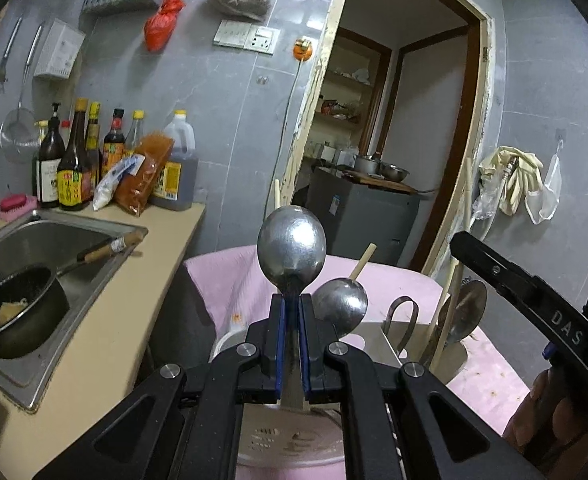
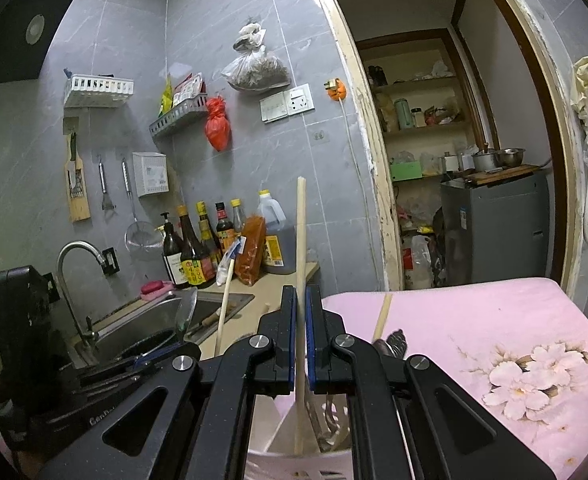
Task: Organize utensils
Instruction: 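Lift and carry the spoon with the left tool while the right tool carries the chopstick to the caddy, then lower the spoon into the caddy and open the left tool while the right tool releases the chopstick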
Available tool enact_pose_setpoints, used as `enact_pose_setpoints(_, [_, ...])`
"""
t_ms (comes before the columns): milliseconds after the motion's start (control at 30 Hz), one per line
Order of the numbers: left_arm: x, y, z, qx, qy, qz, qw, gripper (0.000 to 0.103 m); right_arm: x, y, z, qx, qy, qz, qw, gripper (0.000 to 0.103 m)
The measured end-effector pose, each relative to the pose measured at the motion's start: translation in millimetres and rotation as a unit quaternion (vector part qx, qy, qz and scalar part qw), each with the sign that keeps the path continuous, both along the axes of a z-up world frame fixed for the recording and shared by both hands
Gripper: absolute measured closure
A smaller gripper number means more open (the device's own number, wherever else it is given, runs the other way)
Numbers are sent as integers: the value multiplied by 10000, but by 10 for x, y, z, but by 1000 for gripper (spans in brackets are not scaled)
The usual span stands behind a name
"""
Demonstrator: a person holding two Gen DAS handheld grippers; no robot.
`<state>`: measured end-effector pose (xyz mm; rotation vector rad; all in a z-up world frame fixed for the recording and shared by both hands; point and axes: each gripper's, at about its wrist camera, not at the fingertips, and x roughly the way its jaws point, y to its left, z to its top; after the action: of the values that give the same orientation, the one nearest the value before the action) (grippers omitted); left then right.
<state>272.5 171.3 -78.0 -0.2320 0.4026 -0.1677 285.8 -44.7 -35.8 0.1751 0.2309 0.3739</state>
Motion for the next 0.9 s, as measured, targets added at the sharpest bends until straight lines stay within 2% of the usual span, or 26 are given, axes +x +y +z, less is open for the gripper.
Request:
enact_pose_setpoints(100, [-12,-7,11,14,55,-30,10000,96,-70,-38,3,-46,23,-30,10000,98])
enact_pose_setpoints(267, [-22,-66,63,253,163,-79,9995,96,-126,-71,17,-159,102,-89,9998,97])
enact_pose_setpoints(467, [8,-115,117,512,295,-27,9982,96,-41,-81,56,-32,184,-125,9997,97])
enact_pose_setpoints(567, [45,-161,133,786,346,29,9963,96,6,-62,62,111,162,-136,9997,98])
enact_pose_setpoints(900, [12,-153,167,694,458,-63,9965,96,-13,-90,5,225,338,-203,9990,98])
